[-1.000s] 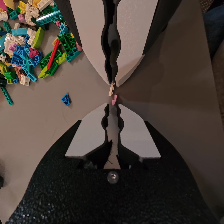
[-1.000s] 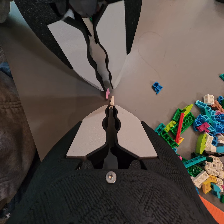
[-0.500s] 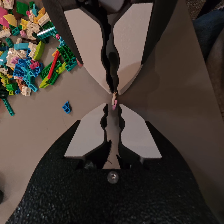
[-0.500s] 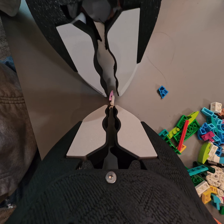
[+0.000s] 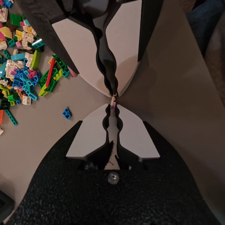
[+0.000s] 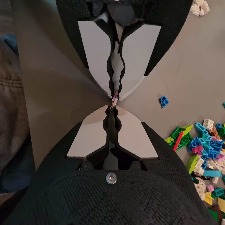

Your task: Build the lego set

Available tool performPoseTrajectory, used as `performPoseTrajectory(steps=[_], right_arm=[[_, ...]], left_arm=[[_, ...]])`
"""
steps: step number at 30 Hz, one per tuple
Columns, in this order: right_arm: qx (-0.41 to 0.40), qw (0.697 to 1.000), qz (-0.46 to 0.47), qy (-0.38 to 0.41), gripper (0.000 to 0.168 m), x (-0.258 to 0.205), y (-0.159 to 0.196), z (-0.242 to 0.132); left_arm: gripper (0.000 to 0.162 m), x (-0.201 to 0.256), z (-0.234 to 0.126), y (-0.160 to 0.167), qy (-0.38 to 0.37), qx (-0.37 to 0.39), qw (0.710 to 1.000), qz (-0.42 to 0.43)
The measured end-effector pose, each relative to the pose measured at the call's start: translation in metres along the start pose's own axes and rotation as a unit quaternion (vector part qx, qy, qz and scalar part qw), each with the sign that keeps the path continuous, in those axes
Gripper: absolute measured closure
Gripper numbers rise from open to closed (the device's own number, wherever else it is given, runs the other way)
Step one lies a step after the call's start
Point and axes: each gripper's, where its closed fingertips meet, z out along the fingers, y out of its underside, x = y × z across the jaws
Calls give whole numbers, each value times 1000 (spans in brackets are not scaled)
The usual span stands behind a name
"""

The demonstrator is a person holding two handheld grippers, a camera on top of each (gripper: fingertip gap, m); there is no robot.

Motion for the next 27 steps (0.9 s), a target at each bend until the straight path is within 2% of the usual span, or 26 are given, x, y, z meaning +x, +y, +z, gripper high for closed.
performPoseTrajectory(steps=[1, 6, 16, 27], right_arm=[[0, 1000, -9, -1, 163, 0, 0, 0], [1, 999, -35, -15, 163, 0, 0, -1], [6, 998, -54, -18, 163, 1, 1, -2], [-22, 980, -180, 85, 164, 2, -4, -12]], left_arm=[[155, 0, 0, 0, 0, -1, 1000, 4], [152, 0, 0, -2, -6, 4, 1000, 27], [156, 3, 2, -4, 30, 18, 999, 10], [157, 0, -5, -10, -107, 55, 989, 87]])
